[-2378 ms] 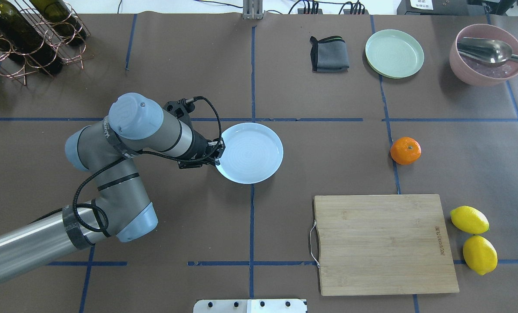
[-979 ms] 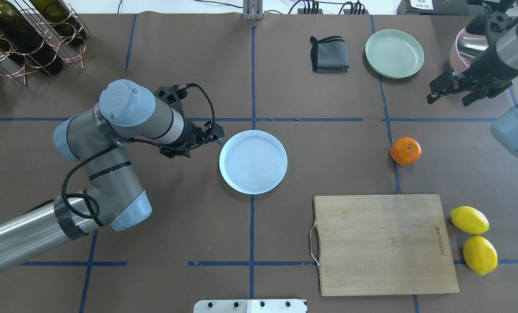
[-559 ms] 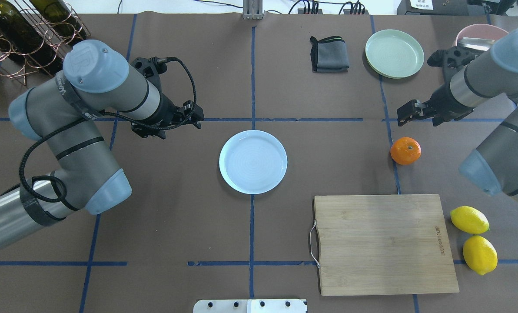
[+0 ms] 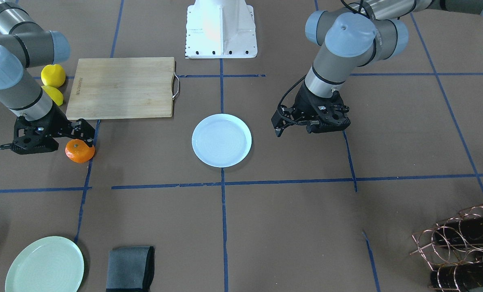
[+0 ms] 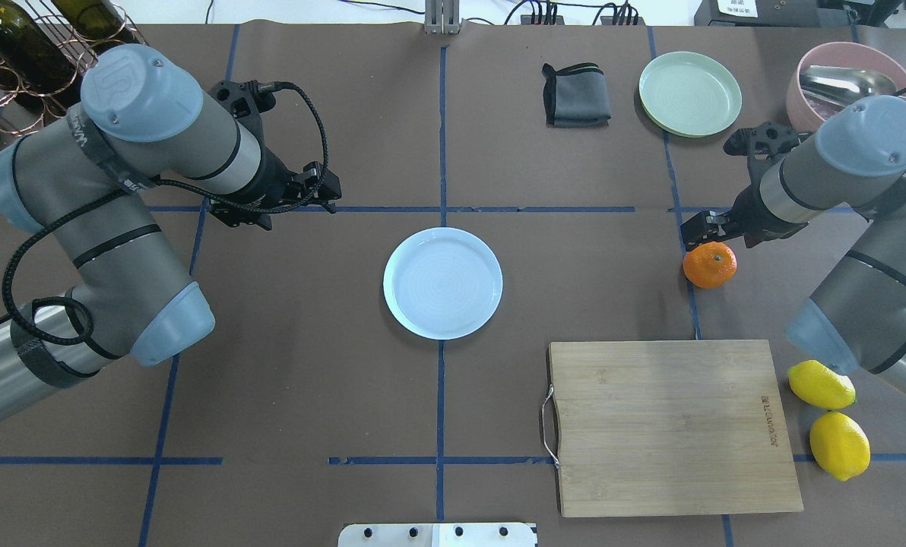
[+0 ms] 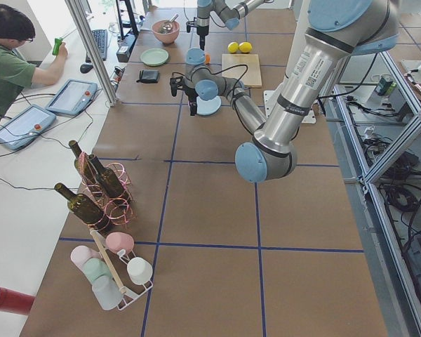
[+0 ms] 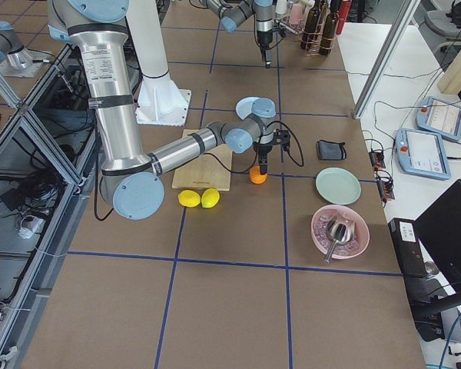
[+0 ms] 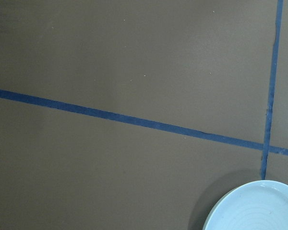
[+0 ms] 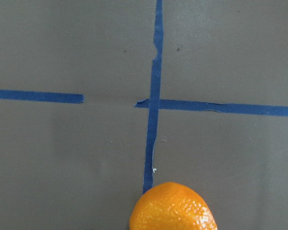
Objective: Pick orange to plate
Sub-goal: 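Draw the left gripper back from the plate while the right gripper reaches the orange, then close the right gripper on the orange and lift it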
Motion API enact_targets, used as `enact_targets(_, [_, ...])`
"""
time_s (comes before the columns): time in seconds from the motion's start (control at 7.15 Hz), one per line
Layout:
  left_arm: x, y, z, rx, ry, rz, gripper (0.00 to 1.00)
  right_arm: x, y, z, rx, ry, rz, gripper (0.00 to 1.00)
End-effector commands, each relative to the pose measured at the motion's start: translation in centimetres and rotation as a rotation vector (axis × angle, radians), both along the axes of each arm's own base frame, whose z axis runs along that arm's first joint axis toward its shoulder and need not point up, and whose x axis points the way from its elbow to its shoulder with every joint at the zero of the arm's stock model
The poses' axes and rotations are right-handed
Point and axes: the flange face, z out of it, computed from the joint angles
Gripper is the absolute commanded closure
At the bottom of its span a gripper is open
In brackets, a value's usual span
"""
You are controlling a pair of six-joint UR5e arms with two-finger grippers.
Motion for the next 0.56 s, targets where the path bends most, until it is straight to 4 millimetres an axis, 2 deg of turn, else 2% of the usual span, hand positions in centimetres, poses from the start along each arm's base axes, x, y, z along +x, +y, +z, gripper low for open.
enact_targets(0.0, [-0.1, 0.0, 0.0, 0.001, 0.000, 0.000, 0.00, -1.1, 0.0, 2.2, -0.008, 0.046, -0.011, 0.00])
enact_targets(0.42, [-0.1, 0.0, 0.1, 0.000, -0.001, 0.000, 0.00, -2.3, 0.0, 2.8, -0.017, 0.055, -0.027, 0.00])
